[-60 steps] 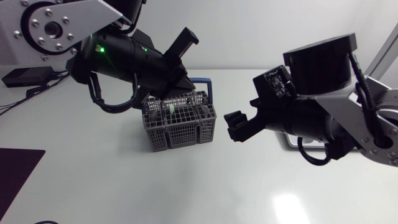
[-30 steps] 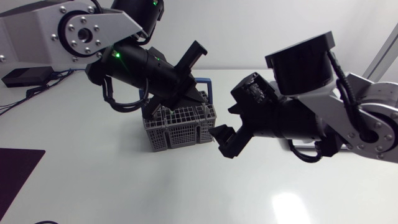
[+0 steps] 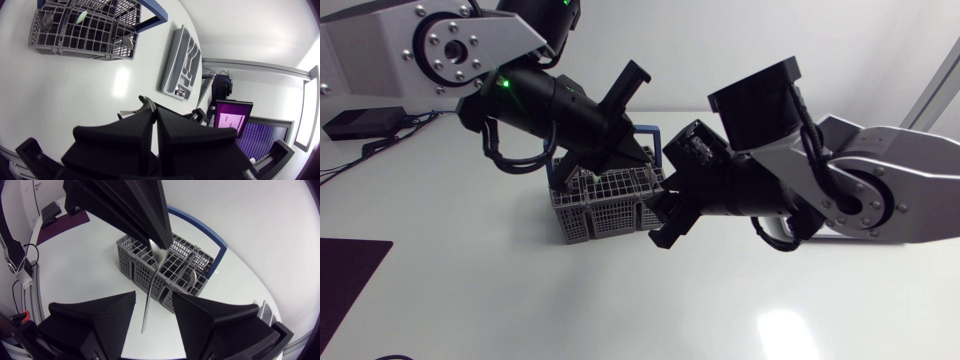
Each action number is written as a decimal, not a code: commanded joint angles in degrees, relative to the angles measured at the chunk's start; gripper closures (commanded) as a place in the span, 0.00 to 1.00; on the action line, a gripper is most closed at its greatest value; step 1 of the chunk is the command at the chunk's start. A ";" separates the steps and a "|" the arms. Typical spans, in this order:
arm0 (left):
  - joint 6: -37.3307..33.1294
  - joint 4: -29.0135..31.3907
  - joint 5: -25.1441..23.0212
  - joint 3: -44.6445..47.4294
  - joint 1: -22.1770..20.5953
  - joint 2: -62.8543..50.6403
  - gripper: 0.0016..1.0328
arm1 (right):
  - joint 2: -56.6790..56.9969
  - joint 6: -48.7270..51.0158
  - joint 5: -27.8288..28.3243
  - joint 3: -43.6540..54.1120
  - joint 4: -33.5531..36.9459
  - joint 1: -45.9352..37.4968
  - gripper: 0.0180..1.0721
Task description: Unload the cutlery basket into the drawer organizer.
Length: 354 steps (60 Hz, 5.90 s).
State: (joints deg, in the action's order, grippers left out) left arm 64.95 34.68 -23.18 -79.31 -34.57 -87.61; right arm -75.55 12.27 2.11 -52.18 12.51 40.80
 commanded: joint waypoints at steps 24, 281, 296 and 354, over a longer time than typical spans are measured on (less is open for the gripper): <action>1.94 0.48 -1.52 -1.73 0.47 -0.36 0.96 | -2.41 0.91 -1.05 -2.31 -1.09 0.16 0.82; -18.28 11.12 21.07 -20.62 -6.21 -22.43 0.08 | -20.43 81.77 13.36 -7.05 -0.21 -73.14 0.29; -12.30 11.47 21.07 -22.21 -6.21 -24.01 0.08 | -14.19 74.56 17.67 -6.09 5.15 -71.29 0.24; 10.73 20.78 27.22 -30.99 -6.83 -30.34 0.23 | 9.10 43.19 15.73 9.91 6.65 -39.21 0.23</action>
State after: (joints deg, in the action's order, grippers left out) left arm 73.12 54.22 3.22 -108.38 -40.95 -115.83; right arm -67.68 58.37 18.17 -43.99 19.29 0.34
